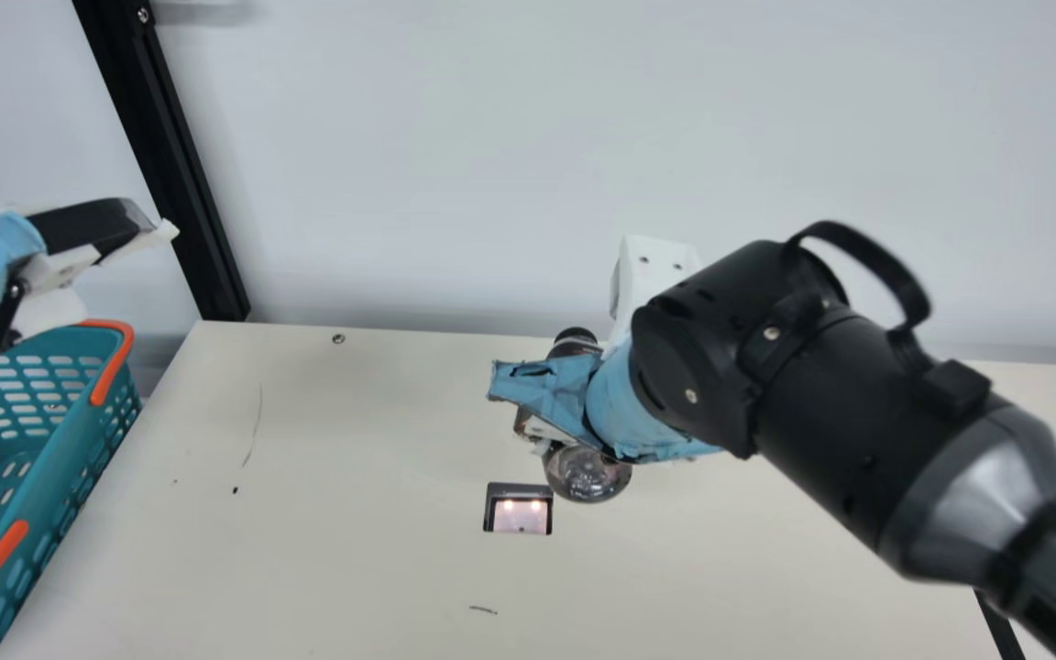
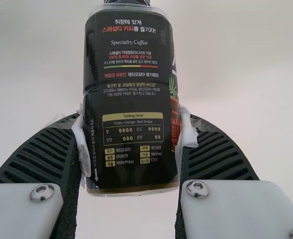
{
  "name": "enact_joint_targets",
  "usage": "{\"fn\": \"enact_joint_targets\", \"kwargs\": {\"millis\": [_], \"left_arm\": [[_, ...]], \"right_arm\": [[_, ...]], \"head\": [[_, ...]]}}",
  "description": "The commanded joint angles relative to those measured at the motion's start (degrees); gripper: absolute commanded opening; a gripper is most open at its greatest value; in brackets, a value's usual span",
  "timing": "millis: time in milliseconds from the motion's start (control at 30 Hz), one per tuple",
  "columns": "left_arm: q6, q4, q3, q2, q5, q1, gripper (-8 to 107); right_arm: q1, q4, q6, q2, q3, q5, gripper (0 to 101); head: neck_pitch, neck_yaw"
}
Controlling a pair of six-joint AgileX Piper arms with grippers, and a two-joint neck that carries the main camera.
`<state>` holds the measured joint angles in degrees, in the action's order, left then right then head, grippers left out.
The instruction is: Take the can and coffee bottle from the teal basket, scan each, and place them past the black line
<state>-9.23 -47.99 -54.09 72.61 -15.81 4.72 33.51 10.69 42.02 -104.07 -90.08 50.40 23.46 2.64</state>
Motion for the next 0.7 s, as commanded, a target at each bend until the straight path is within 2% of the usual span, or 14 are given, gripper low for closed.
{"fn": "enact_joint_targets", "kwargs": {"millis": [0,367,667], "left_arm": [[0.0,0.0,0.0,0.0,0.0,0.0,90],[0.0,0.0,0.0,0.0,0.0,0.0,90],[0.0,0.0,0.0,0.0,0.0,0.0,90]], "right_arm": [[0.3,1.3,0.2,-0.8,0.1,-1.5,0],[0.9,2.6,-0.7,-4.9,0.0,-6.3,0],[0.9,3.2,-0.9,-7.9,-1.3,-8.6,0]], "head": [[1.5,-0.2],[1.5,-0.2],[1.5,-0.2]]}}
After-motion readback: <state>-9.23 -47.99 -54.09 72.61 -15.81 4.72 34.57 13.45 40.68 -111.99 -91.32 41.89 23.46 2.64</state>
